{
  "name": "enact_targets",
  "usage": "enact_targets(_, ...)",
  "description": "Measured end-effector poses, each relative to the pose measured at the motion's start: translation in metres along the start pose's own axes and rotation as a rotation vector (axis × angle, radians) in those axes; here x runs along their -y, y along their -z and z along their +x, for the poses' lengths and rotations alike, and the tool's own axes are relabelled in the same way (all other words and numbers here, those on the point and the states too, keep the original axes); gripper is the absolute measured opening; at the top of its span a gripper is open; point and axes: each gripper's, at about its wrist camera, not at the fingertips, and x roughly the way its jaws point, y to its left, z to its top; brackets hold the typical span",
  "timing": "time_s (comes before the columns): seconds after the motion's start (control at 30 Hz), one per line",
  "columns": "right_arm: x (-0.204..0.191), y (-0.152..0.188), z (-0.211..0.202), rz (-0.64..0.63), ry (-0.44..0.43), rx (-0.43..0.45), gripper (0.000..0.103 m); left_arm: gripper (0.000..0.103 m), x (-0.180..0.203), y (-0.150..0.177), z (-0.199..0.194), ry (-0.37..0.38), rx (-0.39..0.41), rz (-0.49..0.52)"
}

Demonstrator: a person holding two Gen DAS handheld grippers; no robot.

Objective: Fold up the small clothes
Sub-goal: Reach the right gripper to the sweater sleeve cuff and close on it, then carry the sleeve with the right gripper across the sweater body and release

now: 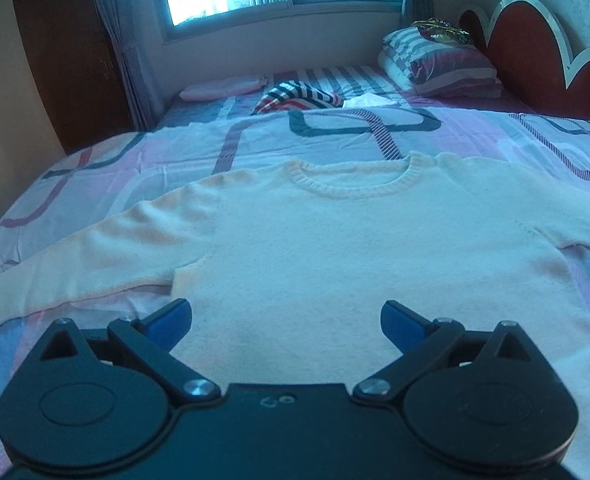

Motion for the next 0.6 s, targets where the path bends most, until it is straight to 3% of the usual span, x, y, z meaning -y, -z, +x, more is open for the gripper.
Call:
enact_targets(0.1,-0.04,0.007,-0.012,-0.083,-0.036,0.026,0.003,0.1,-0.017,0.0,0.011,0.01,-0.002,-0.026)
enact_targets(0.23,-0.12,0.032,-0.017,-0.229,-0.15,0.033,0.003,0.097,-0.041,-0.001,0.02,0.019,-0.002,-0.073)
enact_targets(0.33,-0.185,0.063,-0.021,-0.328,-0.254,0.026,0.003,0.094,-0.058,-0.001,0.024,0.008,0.002,-0.091)
enact_targets(0.47,-0.271,0.113,-0.026,-0.442,-0.385,0.001,0.003,0.083,-0.085,0.001,0.032,-0.014,-0.017,-0.132)
enact_targets(0.6,-0.339,0.166,-0.029,-0.555,-0.478,-0.031,0.003,0.082,-0.112,0.005,0.033,-0.018,-0.02,-0.185)
